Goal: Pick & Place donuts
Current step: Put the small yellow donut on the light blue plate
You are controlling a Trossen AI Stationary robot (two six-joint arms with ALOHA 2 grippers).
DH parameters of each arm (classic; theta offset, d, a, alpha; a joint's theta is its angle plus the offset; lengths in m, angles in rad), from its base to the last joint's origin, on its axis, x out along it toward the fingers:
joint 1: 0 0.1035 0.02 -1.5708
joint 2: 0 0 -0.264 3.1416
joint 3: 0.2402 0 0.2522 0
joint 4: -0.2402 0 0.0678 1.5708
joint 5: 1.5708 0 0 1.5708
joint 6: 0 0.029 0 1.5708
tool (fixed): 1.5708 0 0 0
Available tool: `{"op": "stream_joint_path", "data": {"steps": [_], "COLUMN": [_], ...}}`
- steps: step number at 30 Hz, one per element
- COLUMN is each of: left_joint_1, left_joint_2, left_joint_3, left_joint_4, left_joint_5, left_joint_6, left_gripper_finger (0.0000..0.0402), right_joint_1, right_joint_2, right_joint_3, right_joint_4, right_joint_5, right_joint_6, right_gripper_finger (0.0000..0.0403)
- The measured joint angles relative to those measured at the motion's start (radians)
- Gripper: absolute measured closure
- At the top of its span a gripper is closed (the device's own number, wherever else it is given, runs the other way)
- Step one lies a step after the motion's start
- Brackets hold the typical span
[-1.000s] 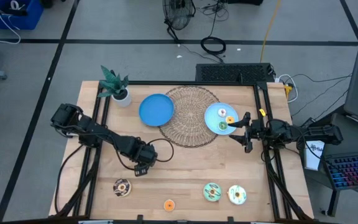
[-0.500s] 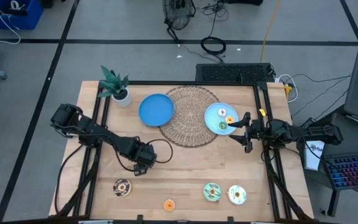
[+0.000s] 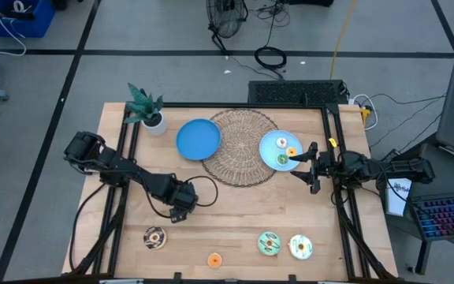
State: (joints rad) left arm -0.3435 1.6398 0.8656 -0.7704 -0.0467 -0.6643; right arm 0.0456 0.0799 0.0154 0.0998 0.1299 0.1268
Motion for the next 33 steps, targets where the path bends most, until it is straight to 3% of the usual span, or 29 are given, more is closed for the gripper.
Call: {"op": "stream_joint_path", "data": {"steps": [22,33], "left_joint_1": [0.0,-0.001], "left_joint_2": [-0.001,0.0], "left_joint_3": [-0.018,-0.019], "left_joint_4": [0.041,0.044], "left_joint_5": [-0.004,0.001], "left_joint_6": [0.036,0.035], "left_gripper_finger": [0.0129,0.0246], "right_joint_1": [0.0,0.0], "right_joint_2": [0.0,0.0], "right_joint_3": [0.0,0.0], "right_joint_4": [0.0,0.0], "right_joint_5": [0.0,0.0], "right_joint_6": [0.0,0.0], "right_gripper_finger": [0.0161,0.0161]}}
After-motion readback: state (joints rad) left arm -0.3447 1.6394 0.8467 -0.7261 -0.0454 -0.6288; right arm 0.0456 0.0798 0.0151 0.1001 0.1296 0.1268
